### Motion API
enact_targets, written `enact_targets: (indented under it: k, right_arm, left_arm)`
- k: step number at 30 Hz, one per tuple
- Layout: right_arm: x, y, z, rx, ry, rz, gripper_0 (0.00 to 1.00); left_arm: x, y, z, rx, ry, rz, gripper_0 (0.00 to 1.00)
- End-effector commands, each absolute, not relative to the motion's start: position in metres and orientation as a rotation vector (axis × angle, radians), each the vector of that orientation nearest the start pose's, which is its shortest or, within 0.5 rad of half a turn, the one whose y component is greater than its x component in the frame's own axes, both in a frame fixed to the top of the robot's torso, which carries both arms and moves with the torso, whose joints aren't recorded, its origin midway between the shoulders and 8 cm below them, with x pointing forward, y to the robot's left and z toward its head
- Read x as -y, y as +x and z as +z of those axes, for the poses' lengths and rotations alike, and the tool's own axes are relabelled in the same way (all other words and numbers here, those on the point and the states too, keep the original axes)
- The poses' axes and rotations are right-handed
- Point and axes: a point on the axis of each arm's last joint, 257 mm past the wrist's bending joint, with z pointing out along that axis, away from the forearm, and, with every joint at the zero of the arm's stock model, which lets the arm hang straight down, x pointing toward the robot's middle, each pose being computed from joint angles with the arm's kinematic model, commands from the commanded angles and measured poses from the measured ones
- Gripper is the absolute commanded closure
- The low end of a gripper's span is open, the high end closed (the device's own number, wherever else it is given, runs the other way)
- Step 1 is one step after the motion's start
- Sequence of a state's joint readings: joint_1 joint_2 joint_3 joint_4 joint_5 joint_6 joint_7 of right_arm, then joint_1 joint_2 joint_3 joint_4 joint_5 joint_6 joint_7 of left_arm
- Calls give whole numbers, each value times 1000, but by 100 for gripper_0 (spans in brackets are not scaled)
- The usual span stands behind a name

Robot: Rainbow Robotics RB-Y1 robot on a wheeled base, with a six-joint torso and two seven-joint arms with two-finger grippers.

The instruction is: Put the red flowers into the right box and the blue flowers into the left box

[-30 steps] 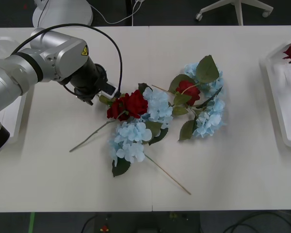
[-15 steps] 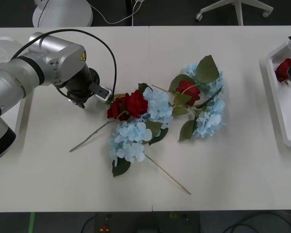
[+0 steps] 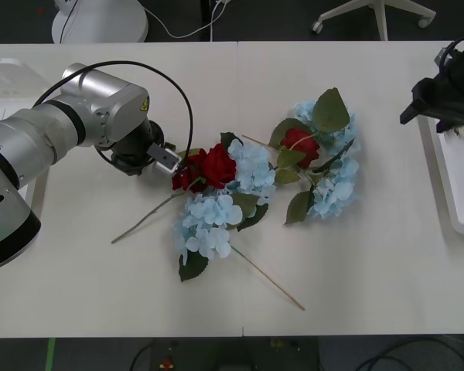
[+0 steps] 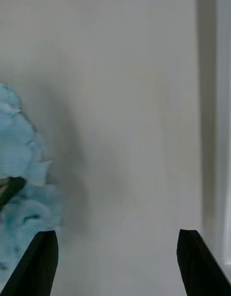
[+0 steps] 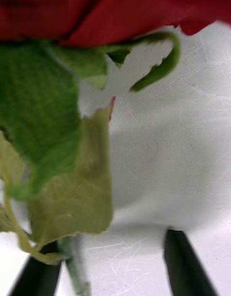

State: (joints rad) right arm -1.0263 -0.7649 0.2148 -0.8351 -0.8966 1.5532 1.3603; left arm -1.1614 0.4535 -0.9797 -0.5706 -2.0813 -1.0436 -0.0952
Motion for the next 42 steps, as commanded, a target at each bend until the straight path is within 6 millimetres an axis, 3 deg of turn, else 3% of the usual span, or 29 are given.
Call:
enact_targets:
  k: [1,2,7,14,17,24,28,33,36,39,42]
  right_arm:
    - [292,578,-130,-2744,558,463,28]
    - [272,579,-130,-2736,641,548,24]
    - [219,582,-145,-2721,769,648,20]
    - [174,581,-180,-2738,830,649,19]
    - [157,577,-192,-2749,865,653,20]
    - [131,577,-195,-2740,909,706,19]
    - [127,578,-196,-2736,915,719,20]
    - [122,578,-202,-2742,935,717,20]
    - [122,578,-205,-2744,950,711,36]
    - [122,579,-206,-2744,965,710,66]
    - [121,579,-206,-2745,969,711,87]
  left_arm:
    - [-191,617,-280,1711,-2809,-621,100]
    - [-192,618,-280,1712,-2807,-623,100]
    - [-191,620,-280,1722,-2812,-631,100]
    - [-187,629,-265,1881,-2832,-608,100]
    - [-186,640,-240,2035,-2844,-588,100]
    - [-190,669,-167,2420,-2829,-584,100]
    - [-185,672,-139,2800,-2678,-365,100]
    - [-184,667,-112,3240,-2336,60,100]
    - [-181,656,-103,3394,-2069,377,100]
    - [-156,637,-95,3432,-1837,755,100]
    - [-136,623,-88,3396,-1752,933,100]
